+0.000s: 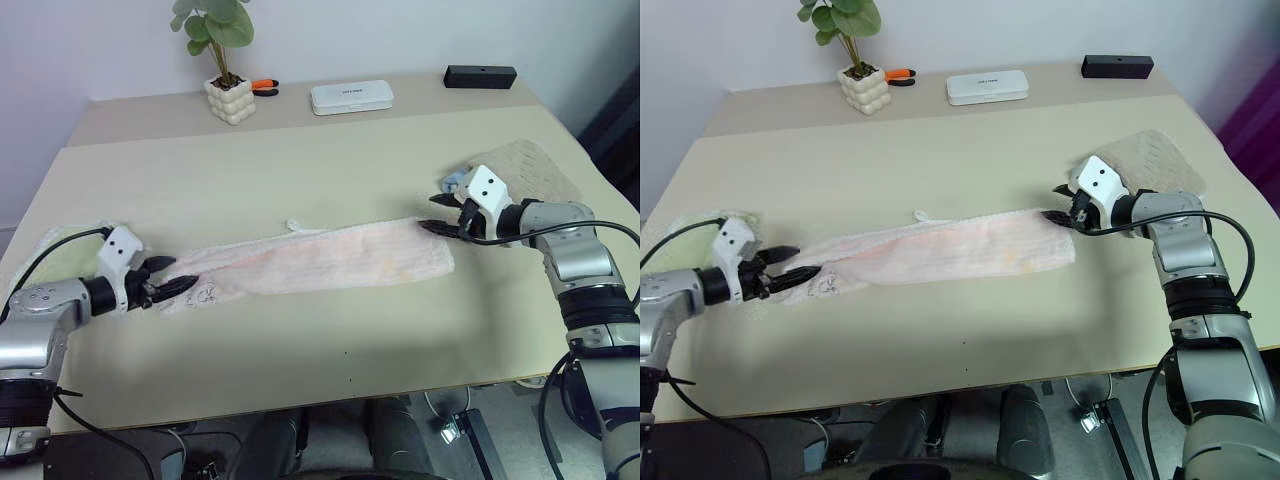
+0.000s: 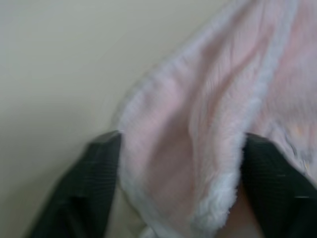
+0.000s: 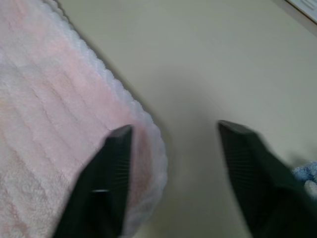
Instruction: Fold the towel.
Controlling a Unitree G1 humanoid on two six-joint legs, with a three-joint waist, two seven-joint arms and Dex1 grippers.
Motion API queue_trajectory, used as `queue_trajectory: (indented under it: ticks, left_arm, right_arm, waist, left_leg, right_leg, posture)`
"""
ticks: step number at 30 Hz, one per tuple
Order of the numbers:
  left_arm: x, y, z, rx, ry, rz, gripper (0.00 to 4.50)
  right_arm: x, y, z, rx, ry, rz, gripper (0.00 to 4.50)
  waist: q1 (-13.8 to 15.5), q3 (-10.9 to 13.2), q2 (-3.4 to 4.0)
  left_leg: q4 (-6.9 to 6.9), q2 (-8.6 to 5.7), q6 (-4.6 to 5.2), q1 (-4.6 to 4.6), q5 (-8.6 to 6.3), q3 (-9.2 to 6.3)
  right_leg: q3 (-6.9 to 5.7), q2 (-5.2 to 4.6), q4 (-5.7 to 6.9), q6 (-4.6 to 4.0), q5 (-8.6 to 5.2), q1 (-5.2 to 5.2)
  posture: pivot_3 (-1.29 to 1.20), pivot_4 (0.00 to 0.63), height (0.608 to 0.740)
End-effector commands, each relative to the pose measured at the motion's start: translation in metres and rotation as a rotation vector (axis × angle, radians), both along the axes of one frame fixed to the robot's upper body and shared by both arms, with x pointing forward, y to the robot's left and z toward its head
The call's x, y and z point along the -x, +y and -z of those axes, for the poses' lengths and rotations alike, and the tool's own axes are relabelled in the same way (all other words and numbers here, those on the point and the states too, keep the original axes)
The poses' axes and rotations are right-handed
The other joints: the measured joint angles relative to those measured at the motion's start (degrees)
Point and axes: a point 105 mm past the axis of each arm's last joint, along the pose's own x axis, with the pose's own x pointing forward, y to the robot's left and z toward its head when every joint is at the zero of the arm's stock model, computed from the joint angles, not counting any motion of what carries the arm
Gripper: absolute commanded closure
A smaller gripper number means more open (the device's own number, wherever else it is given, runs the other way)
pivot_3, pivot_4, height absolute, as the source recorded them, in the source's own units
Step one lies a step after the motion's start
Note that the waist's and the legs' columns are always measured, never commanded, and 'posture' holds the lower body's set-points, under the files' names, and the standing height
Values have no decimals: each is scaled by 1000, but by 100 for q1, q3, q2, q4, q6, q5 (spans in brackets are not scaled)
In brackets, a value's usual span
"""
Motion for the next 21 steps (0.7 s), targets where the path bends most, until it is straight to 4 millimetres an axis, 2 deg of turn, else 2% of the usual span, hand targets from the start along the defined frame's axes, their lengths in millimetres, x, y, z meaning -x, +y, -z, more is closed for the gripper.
queue_trajectory:
  ticks: [1, 5, 8, 13, 16, 18, 21]
  left_arm:
    - [-5, 4, -23, -23, -115, -31, 1055]
    - [-19, 18, -23, -74, -192, -161, 1055]
    - [-25, 23, -26, -22, -223, -232, 1055]
    - [-23, 29, -18, -32, -221, -283, 1055]
    - [-21, 29, -18, -18, -229, -300, 1012]
    - [-16, 25, -17, 12, -220, -290, 1012]
    - [-7, 19, -15, 48, -196, -260, 1012]
  right_arm:
    - [1, 1, -14, -14, -71, 0, 1723]
    - [4, 2, -13, -26, -81, 14, 1723]
    - [10, 0, -14, -30, -89, 27, 1723]
    - [28, -3, -20, -78, -59, 54, 1723]
    - [42, -6, -23, -134, -18, 93, 848]
    - [54, -10, -27, -191, -6, 136, 21]
    - [70, -12, -33, -300, 34, 170, 21]
  waist:
    - [1, 0, 0]
    - [8, -1, 1]
    - [10, -1, 0]
    - [10, -1, 0]
    - [15, -1, -1]
    - [27, -2, -2]
    - [32, -2, -2]
  left_leg:
    - [1, 0, 0, 0, 0, 0]
    - [0, -1, 0, 1, 0, 0]
    - [2, -2, 0, 0, 0, 0]
    - [2, -2, -1, -2, 0, 0]
    - [2, -2, 2, -1, -1, 0]
    - [2, -1, 20, -1, -12, -1]
    - [3, -2, 27, -2, -16, -1]
  right_leg:
    - [0, -1, 0, 0, 0, 0]
    - [0, -1, 2, 0, 0, 0]
    - [0, -2, 5, 1, 1, 0]
    - [1, -2, 2, 1, 1, 0]
    - [4, -1, 1, 2, 1, 0]
    - [4, -1, 2, 2, 1, 0]
    - [4, -2, 0, 2, 1, 1]
  posture:
    - [0, 150, 740]
    - [0, 150, 740]
    - [0, 150, 740]
    - [0, 150, 740]
    - [0, 150, 740]
    - [0, 150, 740]
    - [0, 150, 740]
